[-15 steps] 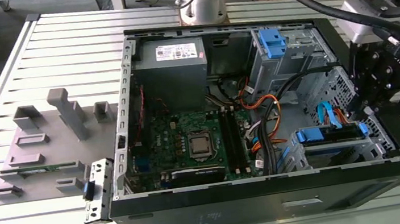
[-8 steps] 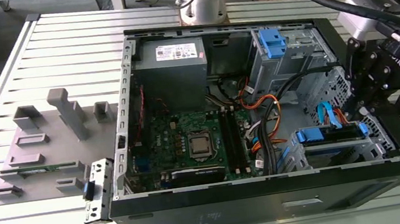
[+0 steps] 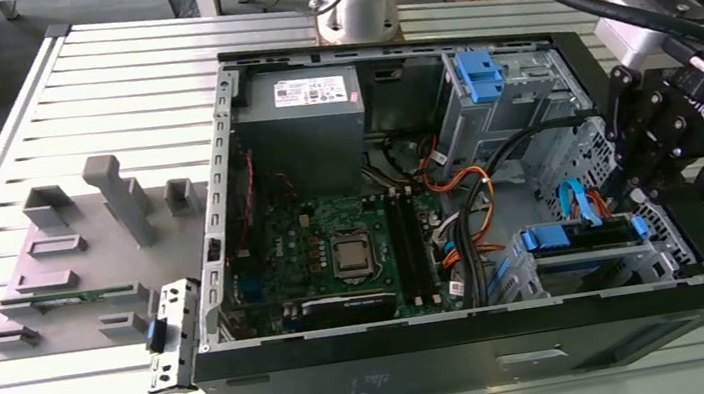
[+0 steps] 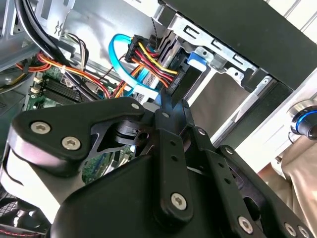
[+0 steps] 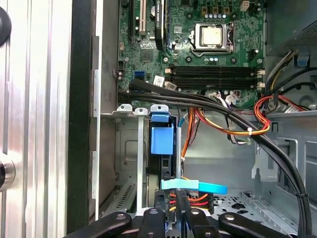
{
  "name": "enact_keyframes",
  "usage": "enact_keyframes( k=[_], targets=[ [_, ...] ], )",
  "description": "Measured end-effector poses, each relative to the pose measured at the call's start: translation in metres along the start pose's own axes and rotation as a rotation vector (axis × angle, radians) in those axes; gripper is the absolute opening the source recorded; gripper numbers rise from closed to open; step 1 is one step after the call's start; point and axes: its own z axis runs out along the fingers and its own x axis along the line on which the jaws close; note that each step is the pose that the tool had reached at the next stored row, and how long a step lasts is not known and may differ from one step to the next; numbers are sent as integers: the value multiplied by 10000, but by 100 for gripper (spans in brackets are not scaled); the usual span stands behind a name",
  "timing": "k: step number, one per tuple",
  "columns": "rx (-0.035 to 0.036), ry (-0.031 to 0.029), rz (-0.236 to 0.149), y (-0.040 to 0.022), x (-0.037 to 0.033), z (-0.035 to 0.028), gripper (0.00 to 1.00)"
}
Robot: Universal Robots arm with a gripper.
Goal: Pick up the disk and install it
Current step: 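Insert the second disk wire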
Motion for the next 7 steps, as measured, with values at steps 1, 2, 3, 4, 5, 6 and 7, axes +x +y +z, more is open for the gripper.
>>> enact_keyframes(
  k=[1,2,3,4,5,6,7],
  targets=[
    [-15,0,-1,0,0,0,24],
    [-32,-1,-1,0,0,0,24],
    [-48,-1,-2,0,0,0,24],
    [-63,-1,-2,0,0,0,24],
    [-79,-2,-2,0,0,0,24],
    [-94,-2,-3,0,0,0,24],
    [-109,-3,-4,0,0,0,24]
  ],
)
